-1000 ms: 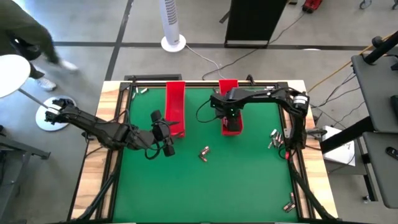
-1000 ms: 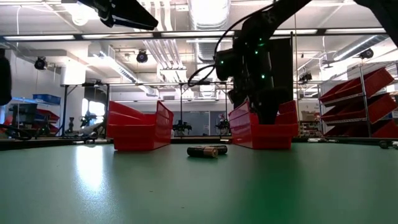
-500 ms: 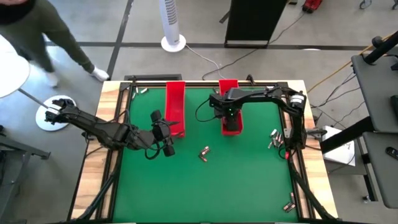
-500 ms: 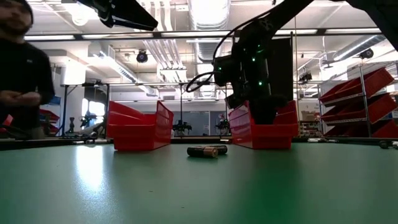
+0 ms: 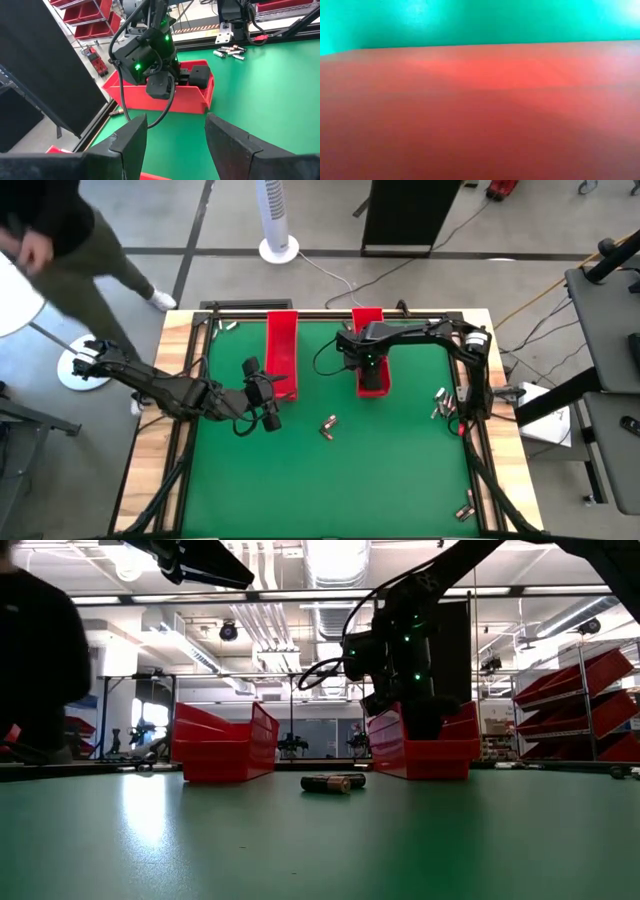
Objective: Sort batteries
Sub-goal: Put the silver battery into the right red bin
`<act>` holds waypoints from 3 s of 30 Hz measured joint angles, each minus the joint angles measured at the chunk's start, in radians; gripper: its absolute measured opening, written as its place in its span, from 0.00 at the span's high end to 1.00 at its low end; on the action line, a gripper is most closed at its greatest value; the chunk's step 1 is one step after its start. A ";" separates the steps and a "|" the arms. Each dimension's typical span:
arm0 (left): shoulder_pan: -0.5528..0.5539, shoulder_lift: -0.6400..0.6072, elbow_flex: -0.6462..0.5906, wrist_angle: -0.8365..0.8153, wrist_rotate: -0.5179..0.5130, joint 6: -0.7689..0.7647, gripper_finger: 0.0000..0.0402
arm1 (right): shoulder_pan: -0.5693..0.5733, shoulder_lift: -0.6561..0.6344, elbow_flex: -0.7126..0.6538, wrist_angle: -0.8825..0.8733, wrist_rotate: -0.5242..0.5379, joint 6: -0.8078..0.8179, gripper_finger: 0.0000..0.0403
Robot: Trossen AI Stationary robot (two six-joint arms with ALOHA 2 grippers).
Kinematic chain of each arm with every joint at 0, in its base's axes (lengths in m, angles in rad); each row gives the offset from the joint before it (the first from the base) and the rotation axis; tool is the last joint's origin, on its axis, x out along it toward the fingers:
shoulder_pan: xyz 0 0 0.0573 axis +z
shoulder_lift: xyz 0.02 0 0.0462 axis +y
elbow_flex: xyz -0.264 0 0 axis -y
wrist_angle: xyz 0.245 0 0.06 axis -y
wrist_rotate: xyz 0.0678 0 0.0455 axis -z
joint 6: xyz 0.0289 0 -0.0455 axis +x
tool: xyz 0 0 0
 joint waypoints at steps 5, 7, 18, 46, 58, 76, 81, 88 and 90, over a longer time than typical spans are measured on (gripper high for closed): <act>0.000 0.000 0.000 0.000 0.000 0.000 0.55 | 0.000 0.000 -0.004 0.004 0.000 0.000 0.85; 0.000 0.000 0.000 0.000 0.000 0.000 0.55 | 0.000 0.000 -0.008 0.014 0.000 0.001 0.85; -0.034 -0.001 0.000 -0.015 -0.049 0.009 0.55 | 0.000 0.000 -0.012 0.029 0.000 0.011 0.77; -0.174 -0.023 0.000 -0.004 -0.115 0.057 0.55 | 0.021 -0.459 0.048 -0.139 0.070 0.187 0.49; -0.174 -0.023 0.000 0.037 -0.113 0.050 0.55 | -0.090 -0.673 -0.034 -0.205 0.210 0.709 0.49; -0.179 -0.019 0.013 0.030 -0.059 0.039 0.55 | -0.578 -0.464 -0.381 0.261 0.236 1.209 0.61; -0.179 -0.019 0.013 0.016 -0.059 0.045 0.55 | -0.633 -0.346 -0.389 0.334 0.246 1.315 0.64; -0.179 -0.019 0.013 0.011 -0.059 0.059 0.55 | -0.635 -0.207 -0.359 0.368 0.296 1.493 0.65; -0.179 -0.019 0.013 0.004 -0.059 0.059 0.55 | -0.636 -0.183 -0.359 0.367 0.298 1.556 0.64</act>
